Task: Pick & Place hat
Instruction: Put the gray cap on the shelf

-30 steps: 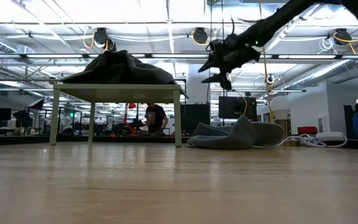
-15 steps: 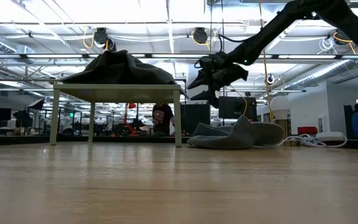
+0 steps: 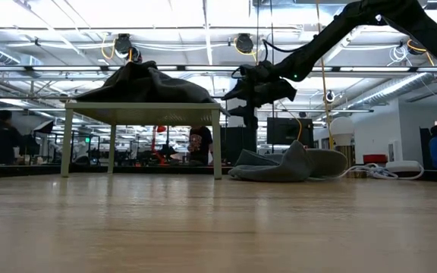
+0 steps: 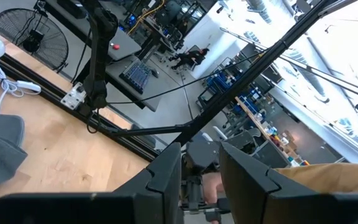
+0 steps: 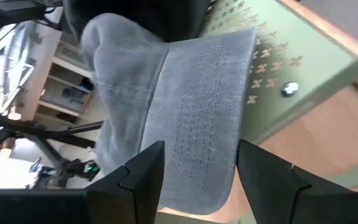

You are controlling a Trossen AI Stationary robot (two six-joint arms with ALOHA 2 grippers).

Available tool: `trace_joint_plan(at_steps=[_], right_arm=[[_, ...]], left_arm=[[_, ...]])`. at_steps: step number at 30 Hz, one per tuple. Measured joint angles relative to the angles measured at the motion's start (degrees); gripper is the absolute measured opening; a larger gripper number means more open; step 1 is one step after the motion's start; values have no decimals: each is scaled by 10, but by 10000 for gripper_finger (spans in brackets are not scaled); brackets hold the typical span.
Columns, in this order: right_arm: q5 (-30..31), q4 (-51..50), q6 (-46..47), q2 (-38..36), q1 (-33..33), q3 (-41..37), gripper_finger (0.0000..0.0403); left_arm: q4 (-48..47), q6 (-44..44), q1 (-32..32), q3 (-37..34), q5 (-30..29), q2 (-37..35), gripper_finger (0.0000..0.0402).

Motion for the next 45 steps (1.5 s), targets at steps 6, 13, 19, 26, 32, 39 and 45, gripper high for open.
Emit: trace_joint_plan(at_steps=[6,13,19,26,32,39,45], right_arm=[[-54,0,3,0,2,0,164],[-78,0,37,0,2,0,114],[-76,0,35,0,13,0,31],[-78,-1,59,-2,21,0,10],[-82,-18,83,-32,17,0,4],[-65,-72,91,-99,5,0,2],[32,-168,72,-160,-8,0,1]], left_arm=[[0,1,0,0,0,0,113],[-1,2,0,0,0,0,113],[-1,2,0,0,0,0,113],[-1,19,0,0,0,0,113],[-1,19,0,0,0,0,113],[-1,29,0,0,-16,0,113],[0,32,0,0,-54,0,113]])
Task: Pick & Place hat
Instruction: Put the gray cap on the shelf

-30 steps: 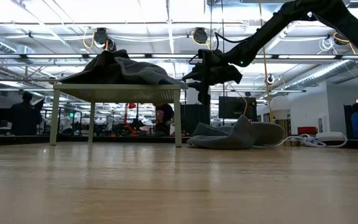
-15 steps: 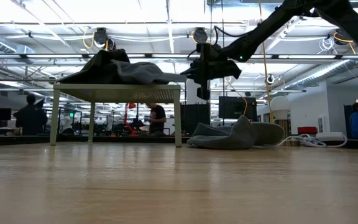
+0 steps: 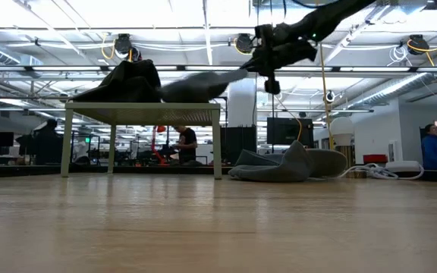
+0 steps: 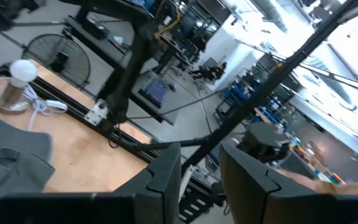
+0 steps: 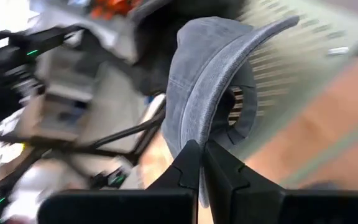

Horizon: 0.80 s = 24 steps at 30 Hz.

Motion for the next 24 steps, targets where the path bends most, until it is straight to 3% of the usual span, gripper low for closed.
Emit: trace_joint_plan(at_steps=[8,19,24], right_arm=[[132,-2,37,-48,6,-62,1],[205,199,172,-84,55,-194,0],[226,203,184,-94,61,-221,0]], left_arm=[[0,-2,0,0,-30,0,113],[2,-3,3,0,-39,0,113],[2,-15,3,0,-36,0,113]])
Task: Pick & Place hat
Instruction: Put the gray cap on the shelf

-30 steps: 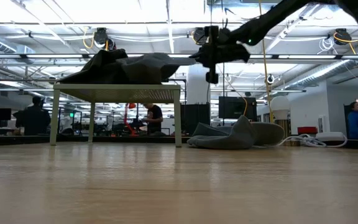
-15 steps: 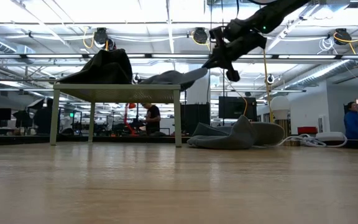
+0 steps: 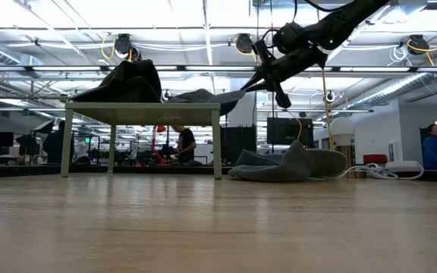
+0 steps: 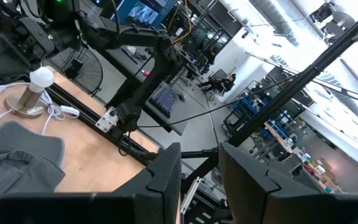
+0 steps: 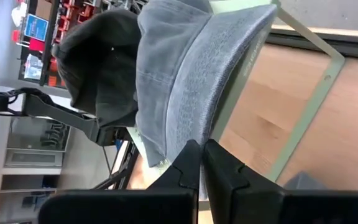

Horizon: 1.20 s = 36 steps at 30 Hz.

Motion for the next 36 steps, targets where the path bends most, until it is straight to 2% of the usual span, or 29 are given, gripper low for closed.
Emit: trace_joint_plan(at_steps=[16,25,36], right_arm=[[-4,-4,6,-7,14,-71,1],[-1,2,-28,-6,18,-74,4],[-4,101,-31,-6,18,-74,2]], left_arm=[[0,-1,0,0,1,0,113],[0,9,0,0,2,0,113],[0,7,0,0,1,0,113]])
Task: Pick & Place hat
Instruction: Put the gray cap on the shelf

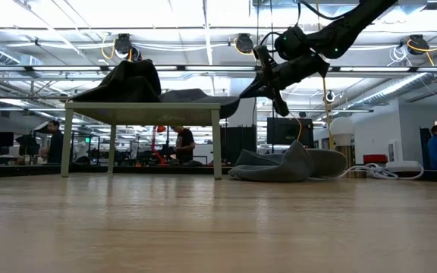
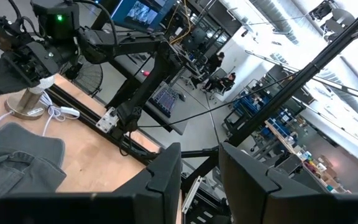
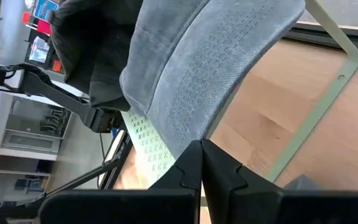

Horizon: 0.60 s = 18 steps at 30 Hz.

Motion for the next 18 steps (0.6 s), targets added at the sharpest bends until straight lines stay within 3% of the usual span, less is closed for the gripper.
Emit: trace_joint_plan(at_steps=[8,18], right_arm=[[-44,2,-14,0,0,0,1],[-45,2,2,0,0,0,1]], left_arm=[[0,0,0,0,0,2,113],[4,1,0,0,0,20,113]])
